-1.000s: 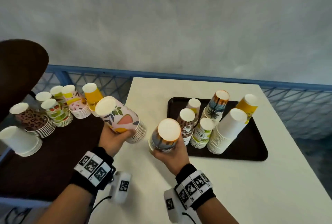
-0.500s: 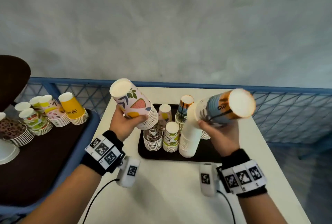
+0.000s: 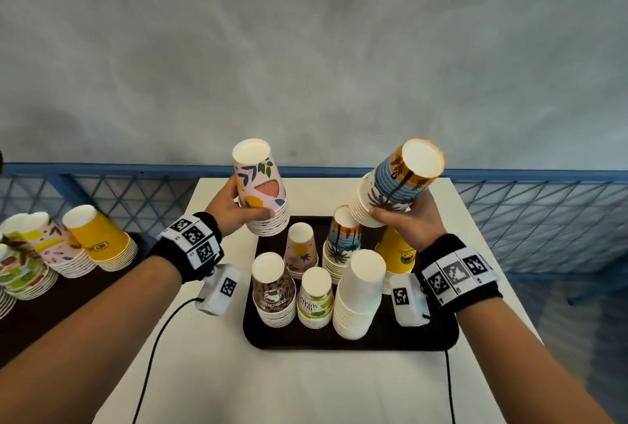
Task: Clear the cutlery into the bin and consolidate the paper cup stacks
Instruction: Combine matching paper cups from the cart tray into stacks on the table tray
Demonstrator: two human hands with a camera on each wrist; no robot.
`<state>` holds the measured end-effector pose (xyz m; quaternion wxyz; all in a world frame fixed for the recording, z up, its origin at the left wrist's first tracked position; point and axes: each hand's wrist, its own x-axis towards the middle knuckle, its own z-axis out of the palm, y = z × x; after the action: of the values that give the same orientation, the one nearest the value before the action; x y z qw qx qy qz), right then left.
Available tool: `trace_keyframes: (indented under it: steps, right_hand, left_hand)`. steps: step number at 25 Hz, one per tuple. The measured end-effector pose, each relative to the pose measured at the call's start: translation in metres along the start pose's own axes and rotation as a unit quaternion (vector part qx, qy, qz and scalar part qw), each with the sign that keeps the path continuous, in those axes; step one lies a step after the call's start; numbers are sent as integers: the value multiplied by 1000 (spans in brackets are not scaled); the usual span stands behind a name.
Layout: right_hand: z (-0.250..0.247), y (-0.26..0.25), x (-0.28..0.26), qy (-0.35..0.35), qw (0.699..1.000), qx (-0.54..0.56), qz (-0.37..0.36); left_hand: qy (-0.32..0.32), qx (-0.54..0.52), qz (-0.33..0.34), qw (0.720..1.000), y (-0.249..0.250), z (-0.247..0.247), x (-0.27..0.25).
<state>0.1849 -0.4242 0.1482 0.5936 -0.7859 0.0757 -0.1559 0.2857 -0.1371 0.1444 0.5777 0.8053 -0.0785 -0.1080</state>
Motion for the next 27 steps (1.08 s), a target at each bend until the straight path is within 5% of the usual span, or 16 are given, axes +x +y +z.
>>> trace_keyframes:
  steps: [6,27]
  right_hand:
    - [7,16,20,-52,999,-6,13]
    - [36,64,10,-177,979,-46,95]
  left_hand:
    - [-90,5,-26,996,-28,5,33]
    - [-241,64,-58,967,-52,34,62]
